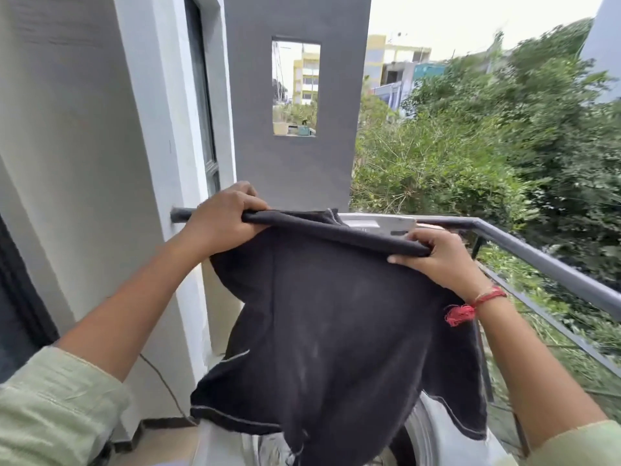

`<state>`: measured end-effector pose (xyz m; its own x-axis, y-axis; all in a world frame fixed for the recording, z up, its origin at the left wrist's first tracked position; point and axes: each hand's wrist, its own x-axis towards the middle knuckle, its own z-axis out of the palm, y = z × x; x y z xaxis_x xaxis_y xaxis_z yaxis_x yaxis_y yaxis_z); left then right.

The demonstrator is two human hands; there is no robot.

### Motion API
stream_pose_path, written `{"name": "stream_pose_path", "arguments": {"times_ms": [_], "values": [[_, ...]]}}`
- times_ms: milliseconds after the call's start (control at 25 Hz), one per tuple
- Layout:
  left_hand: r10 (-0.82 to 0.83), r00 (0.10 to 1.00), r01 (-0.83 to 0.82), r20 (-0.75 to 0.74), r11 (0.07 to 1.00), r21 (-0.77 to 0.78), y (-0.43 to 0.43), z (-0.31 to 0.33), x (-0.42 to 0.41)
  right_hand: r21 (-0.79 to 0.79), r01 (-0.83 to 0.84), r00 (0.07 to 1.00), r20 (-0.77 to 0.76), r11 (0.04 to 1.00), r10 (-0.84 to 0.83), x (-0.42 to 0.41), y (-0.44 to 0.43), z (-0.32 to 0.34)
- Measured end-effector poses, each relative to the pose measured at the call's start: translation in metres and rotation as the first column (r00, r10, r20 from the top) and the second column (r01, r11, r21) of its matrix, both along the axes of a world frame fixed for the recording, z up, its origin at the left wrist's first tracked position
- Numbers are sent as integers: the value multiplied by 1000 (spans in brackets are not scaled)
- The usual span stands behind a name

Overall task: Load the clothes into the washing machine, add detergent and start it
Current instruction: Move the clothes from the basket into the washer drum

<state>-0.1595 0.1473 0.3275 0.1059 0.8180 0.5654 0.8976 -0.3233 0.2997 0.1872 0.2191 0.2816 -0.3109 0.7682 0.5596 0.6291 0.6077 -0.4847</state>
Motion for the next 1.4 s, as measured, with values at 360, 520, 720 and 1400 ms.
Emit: {"name": "stream_pose_path", "arguments": {"times_ms": [360, 520, 720, 1400], "values": [[0, 792, -351, -610, 818, -455, 16, -50, 41, -423, 184, 865, 499, 887, 59, 39, 14, -73], [-195, 945, -75, -262, 651, -755, 9, -64, 44, -197, 294, 916, 337, 935, -217, 45, 17, -83], [-141, 982, 9, -122, 690, -724, 9, -91, 37, -484, 101, 990, -40, 869, -137, 42, 13, -117], [-4, 1000, 5, 7, 986, -168, 12, -238, 41, -263, 20, 984, 177, 965, 28, 44, 0, -183]]}}
